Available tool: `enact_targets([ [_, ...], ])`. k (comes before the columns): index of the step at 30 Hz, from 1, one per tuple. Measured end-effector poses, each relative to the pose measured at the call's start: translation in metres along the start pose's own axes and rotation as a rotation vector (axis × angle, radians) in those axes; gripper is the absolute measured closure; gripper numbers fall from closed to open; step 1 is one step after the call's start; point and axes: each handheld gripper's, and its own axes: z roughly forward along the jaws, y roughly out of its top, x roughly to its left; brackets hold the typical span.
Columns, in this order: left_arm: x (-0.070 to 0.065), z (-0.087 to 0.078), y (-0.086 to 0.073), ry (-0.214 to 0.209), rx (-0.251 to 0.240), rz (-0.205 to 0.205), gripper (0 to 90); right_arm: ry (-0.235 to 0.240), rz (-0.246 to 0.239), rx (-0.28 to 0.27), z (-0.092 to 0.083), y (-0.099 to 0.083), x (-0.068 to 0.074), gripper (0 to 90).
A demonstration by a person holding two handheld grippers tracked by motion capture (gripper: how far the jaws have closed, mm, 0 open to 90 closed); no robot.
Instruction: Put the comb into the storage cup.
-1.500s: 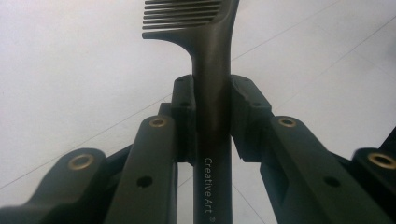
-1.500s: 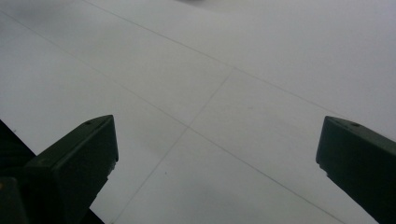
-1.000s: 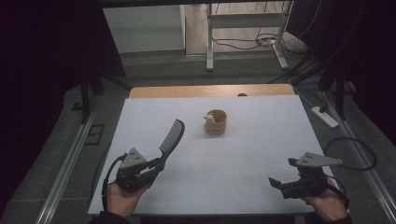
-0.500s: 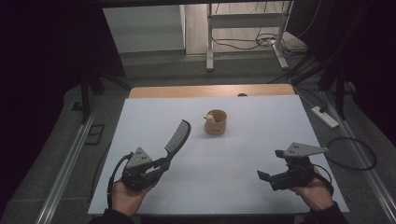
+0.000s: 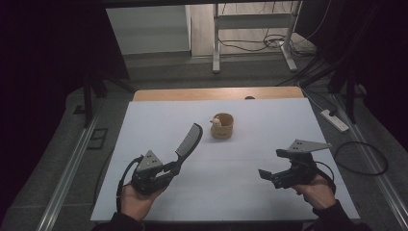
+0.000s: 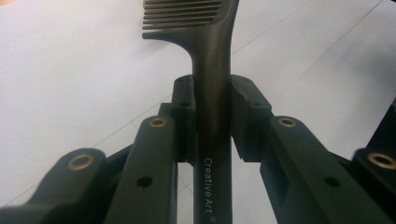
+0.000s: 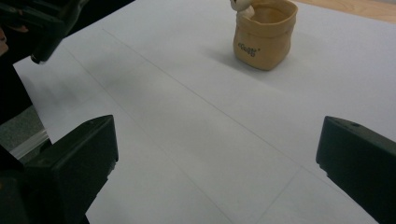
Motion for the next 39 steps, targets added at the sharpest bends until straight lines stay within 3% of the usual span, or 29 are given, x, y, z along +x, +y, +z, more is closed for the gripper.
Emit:
enact_targets([
  [10,-0.003,0.008,0.004,-0.014,-0.005,0.006,72.3,0.025,-0.033,-0.028,0.012,0.010,-0.001,0.0],
  [16,-0.004,0.013,0.008,-0.029,0.003,0.008,72.3,0.028,-0.020,-0.009,0.019,0.019,-0.001,0.0],
  [22,-0.003,0.016,0.010,-0.031,0.002,0.010,72.3,0.048,-0.038,-0.004,0.029,0.025,-0.001,0.0],
  [31,-0.003,0.022,0.014,-0.043,-0.003,0.013,72.3,0.073,-0.004,0.007,0.042,0.037,-0.001,0.0],
  [39,-0.005,0.027,0.018,-0.045,-0.001,0.033,72.3,0.107,-0.022,0.028,0.052,0.045,0.004,0.0],
])
